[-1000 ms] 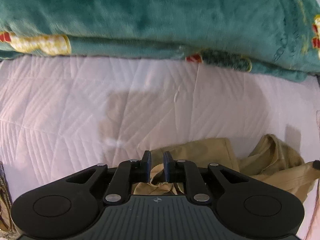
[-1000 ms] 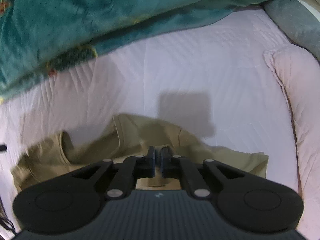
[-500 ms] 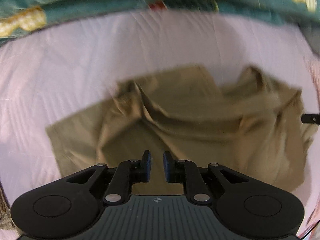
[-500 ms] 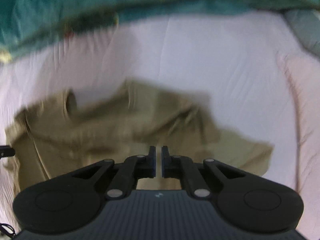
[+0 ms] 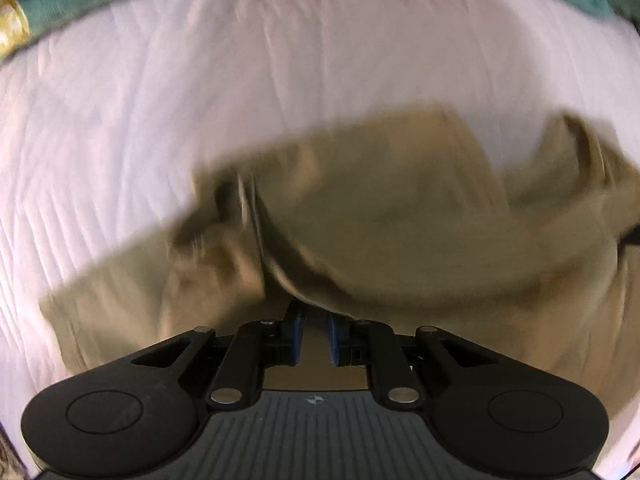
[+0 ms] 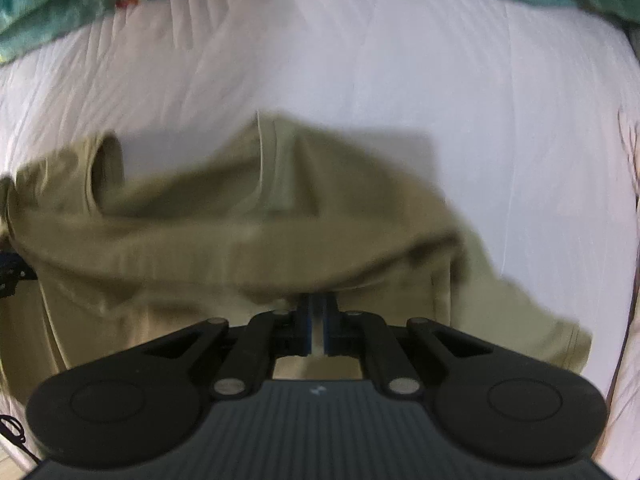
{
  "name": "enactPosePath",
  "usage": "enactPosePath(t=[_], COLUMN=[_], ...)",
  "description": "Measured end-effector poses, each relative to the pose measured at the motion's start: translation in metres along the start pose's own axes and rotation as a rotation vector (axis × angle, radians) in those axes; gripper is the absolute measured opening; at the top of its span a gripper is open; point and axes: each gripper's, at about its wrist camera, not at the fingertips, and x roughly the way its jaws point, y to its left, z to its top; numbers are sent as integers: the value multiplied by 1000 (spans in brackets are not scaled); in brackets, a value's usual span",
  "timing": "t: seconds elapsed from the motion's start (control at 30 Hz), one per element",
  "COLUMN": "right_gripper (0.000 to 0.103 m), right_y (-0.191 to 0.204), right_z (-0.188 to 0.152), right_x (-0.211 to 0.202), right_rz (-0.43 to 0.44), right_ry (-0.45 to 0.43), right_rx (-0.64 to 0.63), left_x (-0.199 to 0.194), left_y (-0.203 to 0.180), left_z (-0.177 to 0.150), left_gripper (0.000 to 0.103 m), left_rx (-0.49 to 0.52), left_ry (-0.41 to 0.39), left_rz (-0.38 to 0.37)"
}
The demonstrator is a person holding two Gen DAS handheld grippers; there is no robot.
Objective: Fold clothes
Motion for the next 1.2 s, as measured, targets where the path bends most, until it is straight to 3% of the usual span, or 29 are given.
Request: enactPosePath(t=[0.13,0.27,0.4,0.57,0.67,0.73,0.77,0.8,1.0,1.1,1.2], right_gripper=[6,6,6,7,10,24,36,40,42,44,45], right_y=[-8,-14,-15,-23,-21,-24,-27,-30,-59,-79,-89], right_z=[22,23,0,-52,-98,-129,-143,-158,-221,-240,-252], right_x=[-18,-40,-73,-102,-109,-108,-105,-100,-67,-59,-50], right_rz=[24,77,94,106,95,64,39,18,-25,-2,-11], right_ry=[-136,-210,-221,-229,-220,-220,-216,-213,-163,-170,-188], right_rx=[77,157,130,165,190,232,261,289,421,502,539], left_x=[-26,-64,-98,-126,-123,-112,-104,-95,-54,-45,-45], left_y=[25,41,49,54,54,53,54,55,69,80,62], left_z=[29,24,-9,-84,-136,-168,-180,-193,-247,-260,-268], left_gripper=[17,17,17,18,19,21,23,23,23,24,24], left_rx=[-90,-103,-81,-71,-82,-92,-107,-122,-235,-293,-243], left_ry=[-100,-169,-186,-170,-141,-134,-138,-143,-196,-222,-225], left_rz=[-3,-1,-16,-9,3,8,14,20,52,20,23])
